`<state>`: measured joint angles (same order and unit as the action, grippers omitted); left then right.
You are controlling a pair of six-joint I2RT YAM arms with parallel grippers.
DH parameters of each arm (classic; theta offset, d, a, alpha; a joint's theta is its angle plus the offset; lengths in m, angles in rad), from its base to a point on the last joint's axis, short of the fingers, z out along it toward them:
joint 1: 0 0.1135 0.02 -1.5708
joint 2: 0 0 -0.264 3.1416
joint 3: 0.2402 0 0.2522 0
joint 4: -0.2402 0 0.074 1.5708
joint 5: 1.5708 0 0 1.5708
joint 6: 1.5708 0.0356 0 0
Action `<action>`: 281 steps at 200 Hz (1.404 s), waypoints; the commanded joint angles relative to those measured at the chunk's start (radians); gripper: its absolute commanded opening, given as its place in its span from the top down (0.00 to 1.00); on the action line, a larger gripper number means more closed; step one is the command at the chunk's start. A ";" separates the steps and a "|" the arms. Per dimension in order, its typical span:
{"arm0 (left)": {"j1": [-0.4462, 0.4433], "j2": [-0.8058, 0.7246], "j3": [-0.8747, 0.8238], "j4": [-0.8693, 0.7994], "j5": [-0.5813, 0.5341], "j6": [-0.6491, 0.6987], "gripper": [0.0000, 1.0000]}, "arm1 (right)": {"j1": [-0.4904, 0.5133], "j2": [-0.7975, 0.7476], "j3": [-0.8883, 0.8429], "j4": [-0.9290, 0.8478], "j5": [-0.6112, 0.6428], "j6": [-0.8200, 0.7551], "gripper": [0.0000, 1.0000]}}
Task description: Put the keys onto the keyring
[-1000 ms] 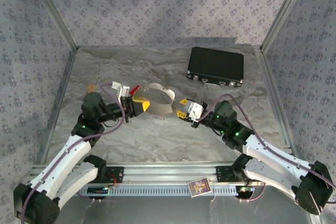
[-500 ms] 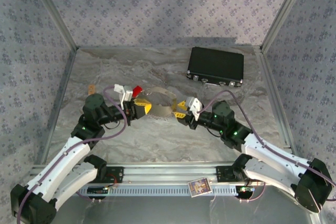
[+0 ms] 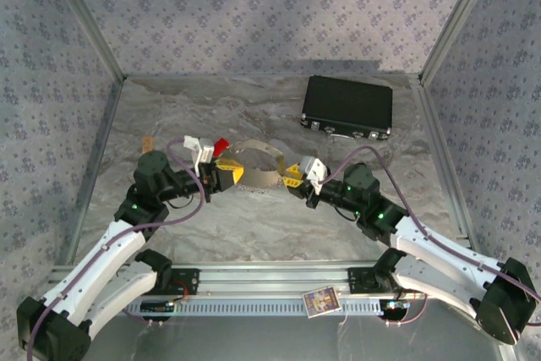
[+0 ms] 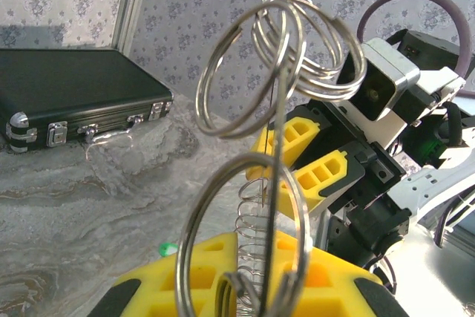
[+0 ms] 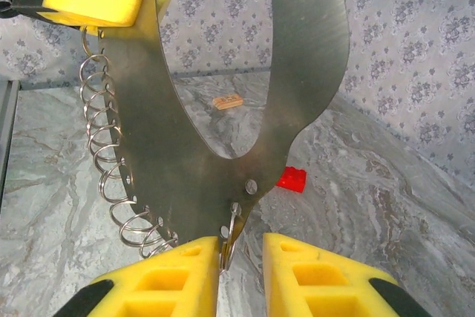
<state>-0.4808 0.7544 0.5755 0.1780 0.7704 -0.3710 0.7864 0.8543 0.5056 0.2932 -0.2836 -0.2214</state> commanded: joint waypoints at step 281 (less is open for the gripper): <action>-0.013 0.136 -0.243 0.185 -0.250 -0.481 0.96 | 0.037 0.556 0.323 -0.489 0.004 -0.105 1.00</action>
<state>-0.4847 0.8867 0.3576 0.2359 0.5549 -0.7776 0.8055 1.3617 0.7803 -0.1200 -0.2253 -0.3149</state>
